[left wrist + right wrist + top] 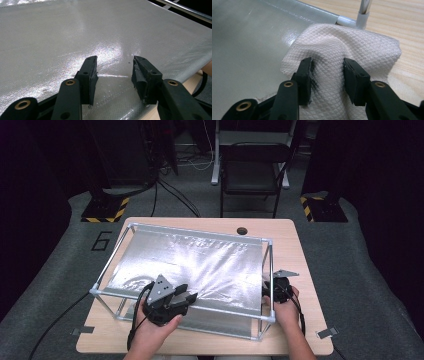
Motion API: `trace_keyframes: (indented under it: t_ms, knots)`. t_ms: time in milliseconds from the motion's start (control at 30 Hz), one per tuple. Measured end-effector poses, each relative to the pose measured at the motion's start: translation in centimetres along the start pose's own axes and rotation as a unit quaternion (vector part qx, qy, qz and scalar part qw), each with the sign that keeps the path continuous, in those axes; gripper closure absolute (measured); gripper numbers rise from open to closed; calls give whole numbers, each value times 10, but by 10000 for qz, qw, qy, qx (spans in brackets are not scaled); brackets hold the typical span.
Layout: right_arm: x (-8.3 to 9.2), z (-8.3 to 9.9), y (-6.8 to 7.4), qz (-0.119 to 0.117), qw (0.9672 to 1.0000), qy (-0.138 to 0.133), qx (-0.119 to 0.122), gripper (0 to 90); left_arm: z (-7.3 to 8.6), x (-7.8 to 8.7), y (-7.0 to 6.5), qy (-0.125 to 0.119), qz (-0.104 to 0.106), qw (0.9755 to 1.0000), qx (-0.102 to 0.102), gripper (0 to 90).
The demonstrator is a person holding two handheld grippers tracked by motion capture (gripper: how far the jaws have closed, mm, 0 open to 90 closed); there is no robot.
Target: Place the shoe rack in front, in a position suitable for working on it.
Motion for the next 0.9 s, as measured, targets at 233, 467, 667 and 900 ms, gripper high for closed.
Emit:
trace_keyframes:
  t_ms: [233, 467, 667, 900]
  knots:
    - [10, 5, 8, -158, 9995, 167, 220, 596, 0, -1, -1, -14, -73, 10000, -52, 553]
    - [29, 23, 19, -346, 9991, 100, 208, 593, 0, -4, 0, -27, -90, 10000, -21, 555]
    - [47, 39, 28, -580, 9980, 42, 255, 590, -1, -5, 0, -34, -102, 9999, -14, 556]
    - [62, 51, 36, -786, 9965, 51, 270, 586, -1, -5, 0, -10, -80, 10000, 14, 555]
Point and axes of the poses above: each handheld gripper's, and its own axes: x roughly backward along the jaws, z roughly out of its underside, y roughly to its left, the point moved 1 cm from there along -x, roughly forward along the jaws, and after that the axes turned 8 degrees about -y, right-handed, at the moved point
